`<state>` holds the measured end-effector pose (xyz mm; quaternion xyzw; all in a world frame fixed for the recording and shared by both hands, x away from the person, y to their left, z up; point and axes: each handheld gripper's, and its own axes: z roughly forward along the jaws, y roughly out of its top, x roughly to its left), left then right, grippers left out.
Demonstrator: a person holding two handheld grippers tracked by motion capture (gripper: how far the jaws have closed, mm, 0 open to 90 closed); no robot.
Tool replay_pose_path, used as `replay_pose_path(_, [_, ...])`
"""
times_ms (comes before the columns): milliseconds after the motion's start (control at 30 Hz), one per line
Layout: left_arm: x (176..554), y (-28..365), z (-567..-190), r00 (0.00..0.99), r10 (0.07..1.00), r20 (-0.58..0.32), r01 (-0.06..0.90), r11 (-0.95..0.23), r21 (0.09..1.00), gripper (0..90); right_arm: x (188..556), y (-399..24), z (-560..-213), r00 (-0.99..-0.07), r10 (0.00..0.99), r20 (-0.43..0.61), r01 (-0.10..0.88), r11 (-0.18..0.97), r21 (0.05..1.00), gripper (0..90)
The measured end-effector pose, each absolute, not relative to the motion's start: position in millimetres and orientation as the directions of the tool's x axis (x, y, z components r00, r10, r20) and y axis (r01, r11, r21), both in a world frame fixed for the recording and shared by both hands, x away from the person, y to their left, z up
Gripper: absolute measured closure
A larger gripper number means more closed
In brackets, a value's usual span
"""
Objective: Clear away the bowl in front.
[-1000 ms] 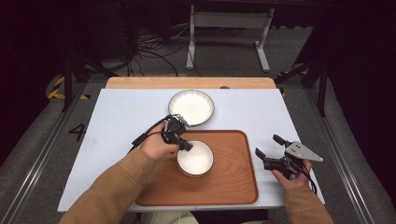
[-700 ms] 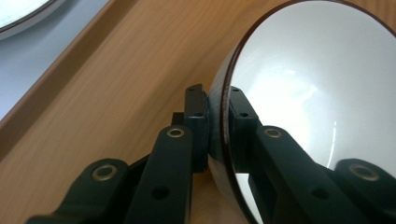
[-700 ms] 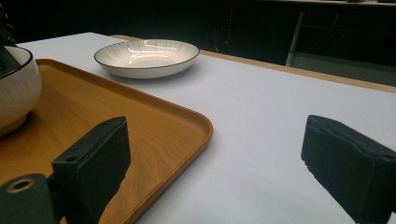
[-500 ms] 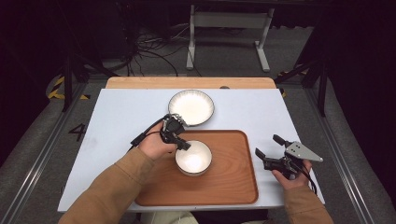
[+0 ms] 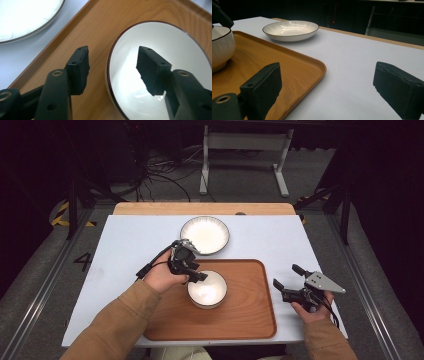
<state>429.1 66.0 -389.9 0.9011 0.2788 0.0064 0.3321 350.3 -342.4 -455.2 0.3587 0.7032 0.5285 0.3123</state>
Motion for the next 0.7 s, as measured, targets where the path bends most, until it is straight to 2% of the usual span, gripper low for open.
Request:
replay_pose_path(267, [413, 74, -372, 0.860, 0.494, -0.124, 0.440, -0.599, 0.669, 33.8, 351, -342, -455, -0.551, 0.832, -0.058, 0.182, 0.188, 0.965, 9.6])
replay_pose_path(700, [386, 94, -359, 0.863, 0.496, -0.101, 0.401, -0.549, 0.733, 22.7, 353, -341, -455, -0.562, 0.825, -0.056, 0.196, 0.199, 0.960, 10.6])
